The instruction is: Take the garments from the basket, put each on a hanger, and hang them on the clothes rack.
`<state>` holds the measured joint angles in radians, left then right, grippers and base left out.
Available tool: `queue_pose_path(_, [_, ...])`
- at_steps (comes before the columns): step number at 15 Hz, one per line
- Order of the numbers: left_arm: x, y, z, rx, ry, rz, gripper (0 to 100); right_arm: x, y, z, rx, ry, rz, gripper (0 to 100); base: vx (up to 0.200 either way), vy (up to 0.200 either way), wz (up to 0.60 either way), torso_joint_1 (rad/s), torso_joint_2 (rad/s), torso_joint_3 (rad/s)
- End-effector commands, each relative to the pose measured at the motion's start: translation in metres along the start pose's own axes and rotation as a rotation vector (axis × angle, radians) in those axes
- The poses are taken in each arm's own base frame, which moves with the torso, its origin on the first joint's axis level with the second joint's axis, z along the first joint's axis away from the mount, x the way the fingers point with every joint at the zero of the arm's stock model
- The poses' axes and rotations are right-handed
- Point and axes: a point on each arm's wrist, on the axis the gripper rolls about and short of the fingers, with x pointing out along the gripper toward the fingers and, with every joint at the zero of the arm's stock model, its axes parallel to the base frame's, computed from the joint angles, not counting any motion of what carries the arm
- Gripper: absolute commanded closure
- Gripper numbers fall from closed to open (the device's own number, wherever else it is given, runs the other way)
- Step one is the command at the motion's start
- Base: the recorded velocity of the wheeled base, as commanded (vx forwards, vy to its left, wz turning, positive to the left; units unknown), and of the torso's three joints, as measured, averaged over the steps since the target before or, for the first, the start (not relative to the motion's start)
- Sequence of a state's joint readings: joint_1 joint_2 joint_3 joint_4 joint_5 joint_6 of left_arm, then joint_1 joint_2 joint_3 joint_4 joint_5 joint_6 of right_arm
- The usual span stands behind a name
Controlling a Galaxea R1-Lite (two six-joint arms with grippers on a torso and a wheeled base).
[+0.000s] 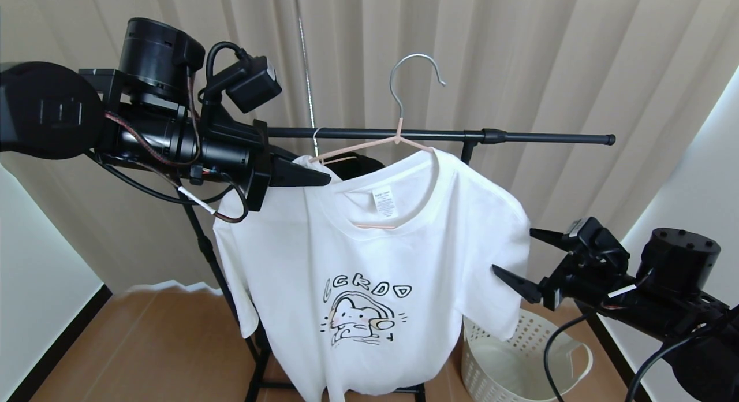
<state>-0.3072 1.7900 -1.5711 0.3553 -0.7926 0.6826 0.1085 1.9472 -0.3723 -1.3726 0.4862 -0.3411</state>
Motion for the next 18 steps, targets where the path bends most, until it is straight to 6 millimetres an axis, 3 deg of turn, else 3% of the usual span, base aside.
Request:
queue_pose_path(1, [-0.002, -0.003, 0.0, 0.0, 0.001, -0.001, 100, 0.005, -0.002, -0.006, 0.008, 0.013, 0.0, 0, 0.0, 0.0, 0.0, 0.0, 0.0, 0.0])
queue_pose_path(2, [-0.002, -0.003, 0.0, -0.003, 0.002, -0.002, 100, 0.005, -0.005, -0.004, 0.012, 0.007, -0.01, 100, 0.0, 0.0, 0.0, 0.0, 0.0, 0.0])
queue_pose_path(14, [-0.011, -0.009, -0.01, -0.014, -0.033, 0.052, 100, -0.001, -0.051, -0.007, 0.054, -0.015, -0.154, 100, 0.0, 0.0, 0.0, 0.0, 0.0, 0.0])
queue_pose_path(18, [-0.013, -0.007, -0.014, -0.022, -0.027, 0.061, 100, -0.005, -0.047, -0.009, 0.059, -0.015, -0.131, 100, 0.0, 0.0, 0.0, 0.0, 0.0, 0.0])
